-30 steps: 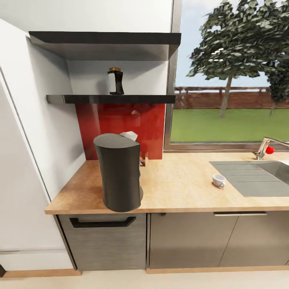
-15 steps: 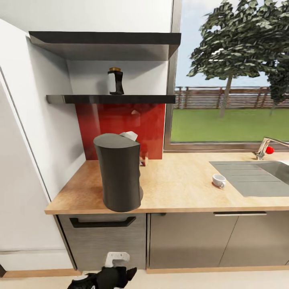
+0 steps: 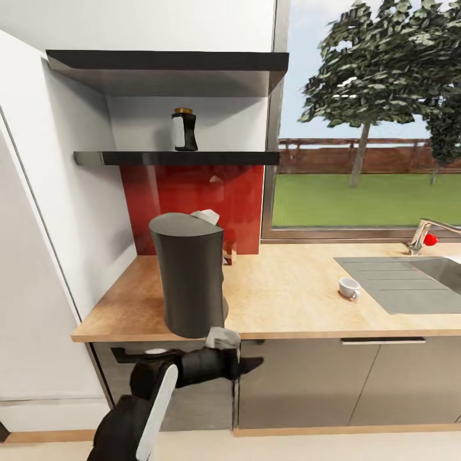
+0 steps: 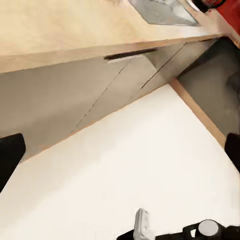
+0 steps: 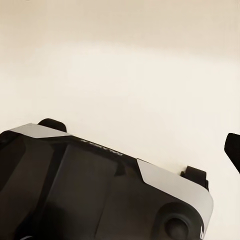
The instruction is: Set up a coffee station on the kitchen countertop: keep the coffee maker on the countertop, move the bottle of coffee from the kitchen shelf to the counter next to the coffee maker, place a paper coffee filter on top of the coffee maker, put the saucer next to the coffee maker with the coffee cup on the saucer, and place the electric kettle next to the coffee maker.
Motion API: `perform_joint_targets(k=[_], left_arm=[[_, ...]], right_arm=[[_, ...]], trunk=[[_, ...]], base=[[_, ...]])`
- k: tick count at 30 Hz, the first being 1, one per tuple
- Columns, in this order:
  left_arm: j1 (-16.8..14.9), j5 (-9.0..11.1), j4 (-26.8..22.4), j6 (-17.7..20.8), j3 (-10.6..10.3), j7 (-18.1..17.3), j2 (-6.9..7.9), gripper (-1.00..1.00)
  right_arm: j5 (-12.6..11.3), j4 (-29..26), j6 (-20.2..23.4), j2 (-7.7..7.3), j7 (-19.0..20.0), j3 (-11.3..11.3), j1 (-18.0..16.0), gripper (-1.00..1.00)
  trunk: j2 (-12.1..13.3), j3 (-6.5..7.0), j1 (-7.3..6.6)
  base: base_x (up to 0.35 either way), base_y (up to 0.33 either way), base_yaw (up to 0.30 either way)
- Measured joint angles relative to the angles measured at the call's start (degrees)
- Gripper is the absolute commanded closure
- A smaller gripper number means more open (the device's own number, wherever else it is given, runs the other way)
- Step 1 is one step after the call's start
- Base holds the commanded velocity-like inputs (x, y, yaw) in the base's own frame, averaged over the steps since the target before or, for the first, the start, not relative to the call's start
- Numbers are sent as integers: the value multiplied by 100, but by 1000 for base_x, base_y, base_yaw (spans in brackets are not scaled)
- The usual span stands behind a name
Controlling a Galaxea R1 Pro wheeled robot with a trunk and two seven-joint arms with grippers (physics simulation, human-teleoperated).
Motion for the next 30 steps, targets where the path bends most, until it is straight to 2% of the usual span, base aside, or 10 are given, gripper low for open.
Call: perform_joint_targets(k=[3,4,7,8,15,20,24,28,29,30], left_arm=[[-449,430,1,48,-11,-4,1,-100],[-753,715,6,68,-14,-6,1,-100],[-2170,1360,66,94,-20,-2,1,-100],[-2366,1390,88,93,-20,0,1,-100],[-5053,1563,1018,98,13,24,0,-100],[-6183,1564,1764,95,113,184,0,-100],[-6936,1582,2214,94,193,1203,0,-100],[-7568,1515,2463,90,221,3285,-1,-100],[-7797,1408,2690,95,217,4800,-1,-100],[-7820,1448,2746,87,214,5122,-2,-100]], right_arm=[[0,0,-1,0,0,0,0,-100],[0,0,-1,0,-1,-1,0,-100],[0,-2,-1,0,-1,-2,-3,-100],[1,-3,-1,0,-1,-1,-2,-100],[0,-2,-2,0,-9,1,0,-100],[1,-2,-1,2,-7,6,-2,-100],[7,0,-4,7,-6,14,-2,-100],[9,1,-7,8,-5,17,0,-100],[12,1,-5,9,-3,20,1,-100],[13,1,-6,9,-3,21,2,-100]], trunk=[[-1,-1,0],[0,0,0],[-1,0,0],[-1,-1,0],[0,1,0],[-1,-1,0],[-1,-1,-1],[-1,-1,-1],[-2,0,-1],[-1,-1,0]], base=[[0,0,0],[0,0,0],[0,0,0],[0,0,0],[0,0,0],[0,0,0],[0,0,0],[0,0,0],[0,0,0],[0,0,0]])
